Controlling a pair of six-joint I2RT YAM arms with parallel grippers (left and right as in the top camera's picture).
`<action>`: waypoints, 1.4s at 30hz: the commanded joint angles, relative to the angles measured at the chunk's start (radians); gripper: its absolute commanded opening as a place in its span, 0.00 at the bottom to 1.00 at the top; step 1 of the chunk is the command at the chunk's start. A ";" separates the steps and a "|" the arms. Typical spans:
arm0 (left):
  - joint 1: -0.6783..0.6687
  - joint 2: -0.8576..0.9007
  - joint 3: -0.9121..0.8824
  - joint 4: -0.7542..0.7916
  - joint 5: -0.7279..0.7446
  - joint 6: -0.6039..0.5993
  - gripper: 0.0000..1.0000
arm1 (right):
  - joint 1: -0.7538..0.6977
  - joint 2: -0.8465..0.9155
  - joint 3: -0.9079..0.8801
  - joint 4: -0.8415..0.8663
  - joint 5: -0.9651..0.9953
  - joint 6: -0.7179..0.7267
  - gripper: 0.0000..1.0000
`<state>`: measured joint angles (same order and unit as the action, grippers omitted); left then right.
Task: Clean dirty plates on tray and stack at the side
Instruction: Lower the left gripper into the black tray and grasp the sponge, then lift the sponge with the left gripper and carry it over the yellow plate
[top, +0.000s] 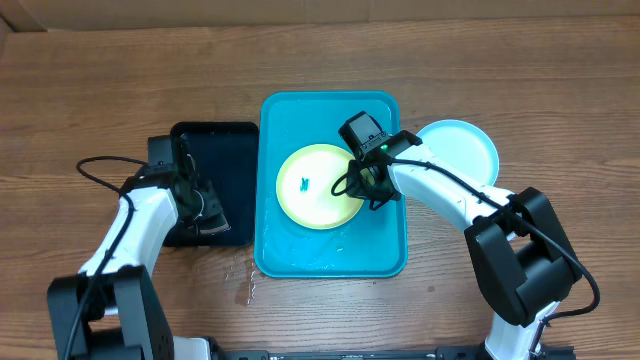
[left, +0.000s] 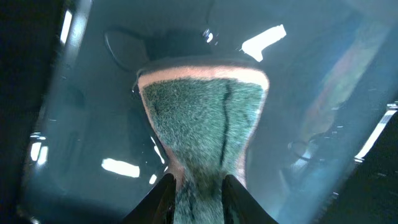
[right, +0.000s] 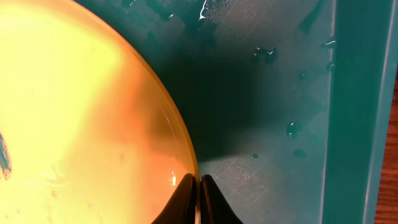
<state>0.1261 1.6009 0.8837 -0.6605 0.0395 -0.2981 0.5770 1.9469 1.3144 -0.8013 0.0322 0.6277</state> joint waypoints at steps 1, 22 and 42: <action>-0.003 0.043 -0.010 0.006 0.001 -0.017 0.24 | 0.000 0.000 -0.007 0.005 0.000 0.001 0.06; -0.002 0.037 0.352 -0.156 0.079 0.224 0.04 | 0.000 0.000 -0.007 0.003 0.000 0.001 0.15; -0.002 0.129 0.204 -0.062 0.054 0.224 0.32 | 0.000 0.000 -0.007 0.002 0.000 0.001 0.15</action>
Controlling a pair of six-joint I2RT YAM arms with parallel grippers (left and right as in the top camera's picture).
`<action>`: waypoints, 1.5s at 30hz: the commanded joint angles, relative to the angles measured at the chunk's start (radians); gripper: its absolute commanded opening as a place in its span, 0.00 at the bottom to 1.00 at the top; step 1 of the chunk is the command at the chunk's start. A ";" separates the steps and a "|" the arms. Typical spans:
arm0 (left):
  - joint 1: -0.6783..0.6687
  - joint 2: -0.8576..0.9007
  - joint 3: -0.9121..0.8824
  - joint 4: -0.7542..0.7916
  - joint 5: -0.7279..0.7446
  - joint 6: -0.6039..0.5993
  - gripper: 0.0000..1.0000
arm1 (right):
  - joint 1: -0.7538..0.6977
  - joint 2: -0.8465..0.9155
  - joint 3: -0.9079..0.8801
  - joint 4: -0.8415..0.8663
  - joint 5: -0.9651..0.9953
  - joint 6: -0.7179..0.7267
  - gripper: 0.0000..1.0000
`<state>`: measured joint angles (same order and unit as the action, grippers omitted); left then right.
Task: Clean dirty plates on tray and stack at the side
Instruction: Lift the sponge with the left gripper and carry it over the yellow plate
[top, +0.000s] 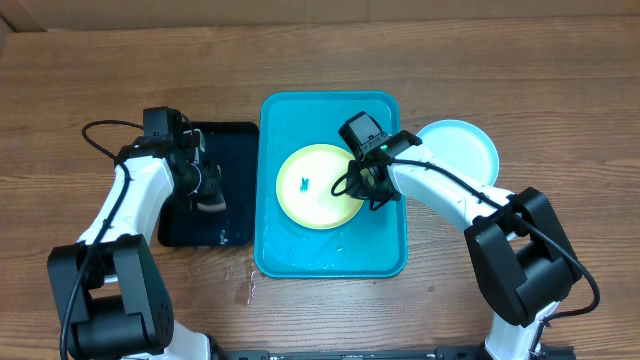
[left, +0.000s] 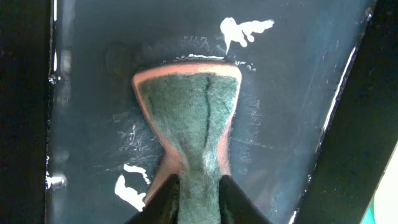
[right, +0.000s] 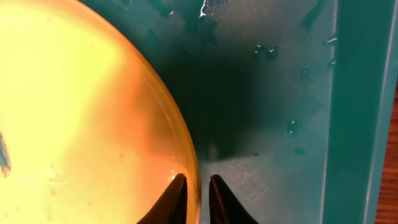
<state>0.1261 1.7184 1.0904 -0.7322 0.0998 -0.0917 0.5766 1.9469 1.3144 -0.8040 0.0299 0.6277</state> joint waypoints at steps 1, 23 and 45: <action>-0.002 0.011 -0.002 0.014 -0.006 0.018 0.37 | 0.000 0.000 -0.007 0.005 0.003 0.001 0.15; -0.002 0.015 -0.030 0.033 0.001 -0.013 0.27 | 0.000 0.000 -0.007 0.005 0.002 0.001 0.16; -0.001 0.045 0.167 -0.128 0.024 0.019 0.04 | 0.000 0.000 -0.007 0.007 -0.043 0.001 0.30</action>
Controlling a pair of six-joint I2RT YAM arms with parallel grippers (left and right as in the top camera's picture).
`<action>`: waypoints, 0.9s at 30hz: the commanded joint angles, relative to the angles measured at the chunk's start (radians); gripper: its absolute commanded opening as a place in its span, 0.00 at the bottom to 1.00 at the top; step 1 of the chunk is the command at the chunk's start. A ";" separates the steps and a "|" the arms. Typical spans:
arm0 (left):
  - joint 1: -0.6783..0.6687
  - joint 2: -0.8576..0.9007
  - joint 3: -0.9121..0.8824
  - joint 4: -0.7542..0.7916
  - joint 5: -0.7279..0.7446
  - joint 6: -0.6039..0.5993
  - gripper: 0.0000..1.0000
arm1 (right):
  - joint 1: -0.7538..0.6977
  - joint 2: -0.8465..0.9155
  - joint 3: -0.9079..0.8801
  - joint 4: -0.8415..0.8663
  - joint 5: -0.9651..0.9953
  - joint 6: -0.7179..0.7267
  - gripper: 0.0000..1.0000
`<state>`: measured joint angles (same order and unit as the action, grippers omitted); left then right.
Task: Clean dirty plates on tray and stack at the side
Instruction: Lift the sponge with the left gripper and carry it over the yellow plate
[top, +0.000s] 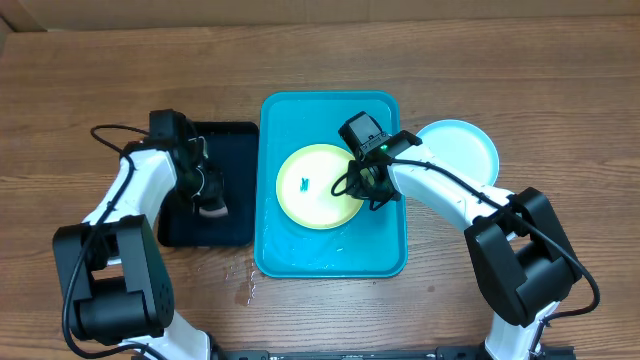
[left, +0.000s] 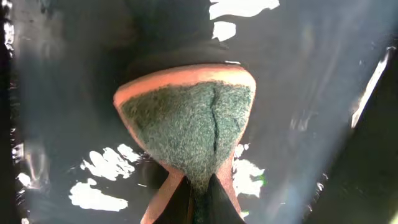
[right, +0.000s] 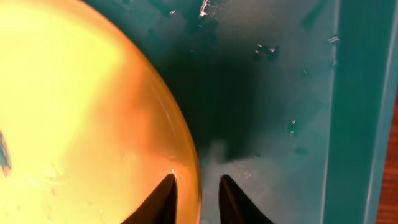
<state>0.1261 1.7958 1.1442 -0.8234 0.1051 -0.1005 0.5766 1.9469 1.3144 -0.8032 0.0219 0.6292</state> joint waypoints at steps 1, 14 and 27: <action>-0.001 -0.042 0.143 -0.056 0.019 0.033 0.04 | 0.000 0.000 -0.007 0.008 -0.054 0.000 0.31; -0.010 -0.098 0.372 -0.219 0.019 0.121 0.04 | 0.000 0.000 -0.008 0.003 -0.129 0.052 0.09; -0.066 -0.096 0.362 -0.214 0.019 0.166 0.04 | 0.001 0.000 -0.026 0.040 -0.171 0.054 0.17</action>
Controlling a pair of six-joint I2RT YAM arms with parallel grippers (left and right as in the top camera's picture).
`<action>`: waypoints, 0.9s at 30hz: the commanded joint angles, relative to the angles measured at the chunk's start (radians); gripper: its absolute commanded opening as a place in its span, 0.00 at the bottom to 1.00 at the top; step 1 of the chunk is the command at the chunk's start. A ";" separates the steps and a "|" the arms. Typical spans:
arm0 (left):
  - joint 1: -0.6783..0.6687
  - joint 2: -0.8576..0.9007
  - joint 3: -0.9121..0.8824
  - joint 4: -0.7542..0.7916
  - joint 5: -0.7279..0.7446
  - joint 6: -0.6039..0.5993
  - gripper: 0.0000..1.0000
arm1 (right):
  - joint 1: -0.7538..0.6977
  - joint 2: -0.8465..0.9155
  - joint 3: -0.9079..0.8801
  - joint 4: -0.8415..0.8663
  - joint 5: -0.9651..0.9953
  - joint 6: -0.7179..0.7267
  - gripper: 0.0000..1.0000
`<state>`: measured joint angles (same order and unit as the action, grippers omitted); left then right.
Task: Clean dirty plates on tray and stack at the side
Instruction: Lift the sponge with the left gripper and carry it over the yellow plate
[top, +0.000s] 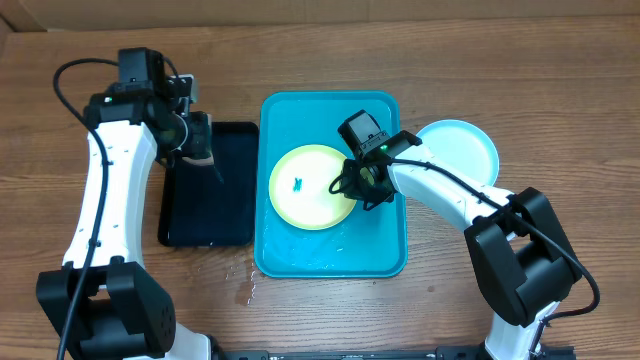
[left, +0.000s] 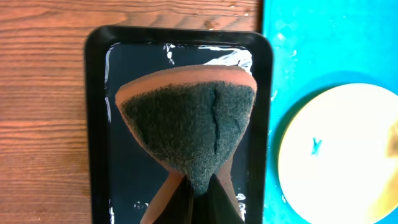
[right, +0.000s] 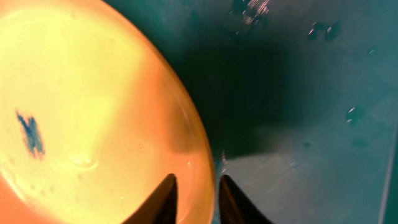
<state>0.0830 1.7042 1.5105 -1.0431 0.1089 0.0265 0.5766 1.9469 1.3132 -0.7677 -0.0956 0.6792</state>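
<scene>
A yellow plate (top: 308, 187) with a small blue stain (top: 298, 183) lies in the blue tray (top: 380, 250). My right gripper (top: 358, 188) is open, its fingers straddling the plate's right rim (right: 202, 155); the stain (right: 30, 134) shows far left in the right wrist view. My left gripper (left: 199, 198) is shut on a green sponge with an orange backing (left: 189, 118), held high over the black tray of water (left: 99, 124). The yellow plate (left: 339, 149) lies to its right.
A clean light blue plate (top: 458, 150) sits on the wooden table right of the blue tray. The black tray (top: 207, 190) borders the blue tray's left side. Water drops lie on the blue tray's floor (right: 323, 118).
My left gripper has gone from down in the black tray to high above its far end, sponge still held. The yellow plate sits slightly further left, and my right gripper stays open.
My left gripper held the sponge down in the black tray's water at each earlier moment, and now holds it high above the tray. My right gripper was shut on the yellow plate's right rim, then parted a little, then wider, and remains open around it.
</scene>
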 joint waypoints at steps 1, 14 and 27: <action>-0.028 -0.005 -0.005 0.007 0.016 0.042 0.04 | 0.002 0.000 -0.030 0.006 -0.056 0.006 0.15; -0.098 -0.005 -0.005 0.015 0.019 -0.004 0.04 | 0.001 0.000 -0.047 0.087 -0.037 0.006 0.04; -0.304 0.013 -0.005 0.050 0.116 -0.095 0.04 | 0.009 0.000 -0.049 0.071 -0.047 0.006 0.04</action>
<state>-0.1814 1.7042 1.5097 -1.0023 0.1993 -0.0307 0.5777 1.9469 1.2690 -0.6926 -0.1337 0.6842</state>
